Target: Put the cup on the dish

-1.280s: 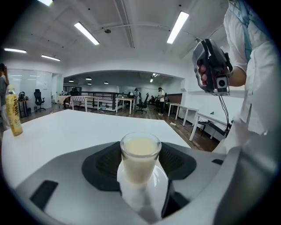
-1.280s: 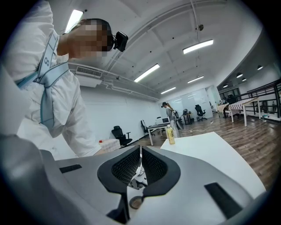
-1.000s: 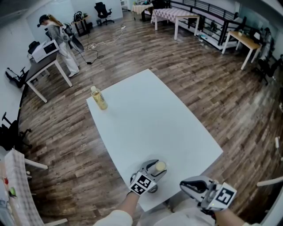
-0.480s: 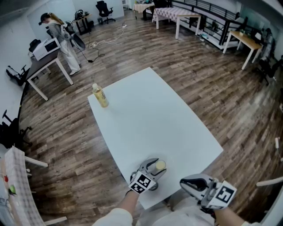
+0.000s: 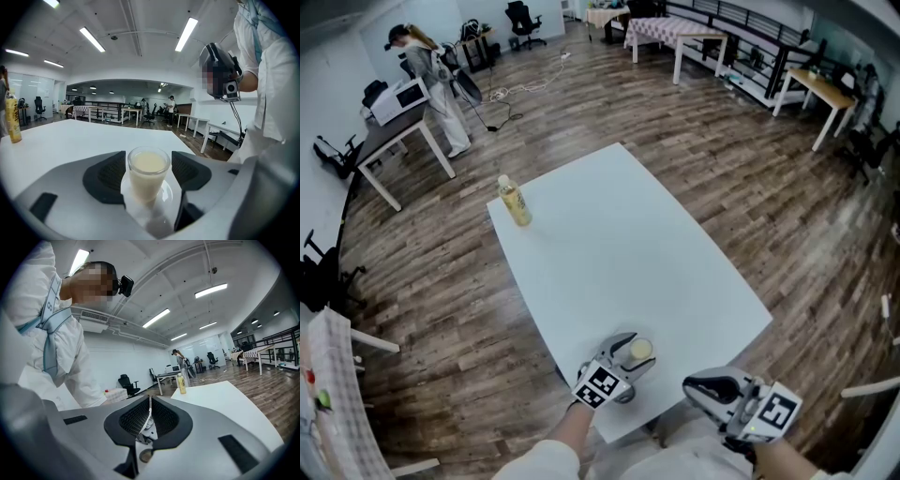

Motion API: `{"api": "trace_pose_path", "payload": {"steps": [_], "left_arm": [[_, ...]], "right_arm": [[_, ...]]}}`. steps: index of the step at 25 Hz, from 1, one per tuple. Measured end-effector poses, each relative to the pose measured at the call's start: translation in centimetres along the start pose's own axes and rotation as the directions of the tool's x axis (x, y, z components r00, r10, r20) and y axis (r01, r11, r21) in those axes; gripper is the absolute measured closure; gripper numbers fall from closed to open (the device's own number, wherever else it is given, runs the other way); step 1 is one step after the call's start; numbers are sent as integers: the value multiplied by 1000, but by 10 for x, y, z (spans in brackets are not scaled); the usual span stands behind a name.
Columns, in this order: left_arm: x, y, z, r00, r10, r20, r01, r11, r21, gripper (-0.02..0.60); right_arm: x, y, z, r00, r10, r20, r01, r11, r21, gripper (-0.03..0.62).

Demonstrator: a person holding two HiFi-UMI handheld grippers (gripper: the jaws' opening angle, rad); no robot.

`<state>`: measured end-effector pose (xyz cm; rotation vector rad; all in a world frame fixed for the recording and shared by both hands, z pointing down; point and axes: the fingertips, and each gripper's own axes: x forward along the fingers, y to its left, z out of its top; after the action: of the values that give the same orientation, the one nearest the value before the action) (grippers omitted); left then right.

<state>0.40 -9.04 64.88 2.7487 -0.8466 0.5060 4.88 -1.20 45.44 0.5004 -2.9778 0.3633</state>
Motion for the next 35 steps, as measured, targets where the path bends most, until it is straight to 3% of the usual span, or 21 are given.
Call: {"api": "trace_pose_path", "payload": {"steps": [9, 22, 35], "left_arm": [[-14, 1, 22, 999, -1, 52, 1, 1000, 14, 253], [-56, -22, 76, 987, -4, 164, -3, 999, 43, 253], [-110, -67, 127, 957, 26, 289, -36, 999, 28, 311]], "right_arm": [[7, 0, 7, 1000, -4, 29, 5, 1000, -6, 560], [1, -14, 19, 996, -51, 76, 54, 998, -27, 560], [-7, -20, 26, 992, -67, 108, 74, 995, -63, 560]]}}
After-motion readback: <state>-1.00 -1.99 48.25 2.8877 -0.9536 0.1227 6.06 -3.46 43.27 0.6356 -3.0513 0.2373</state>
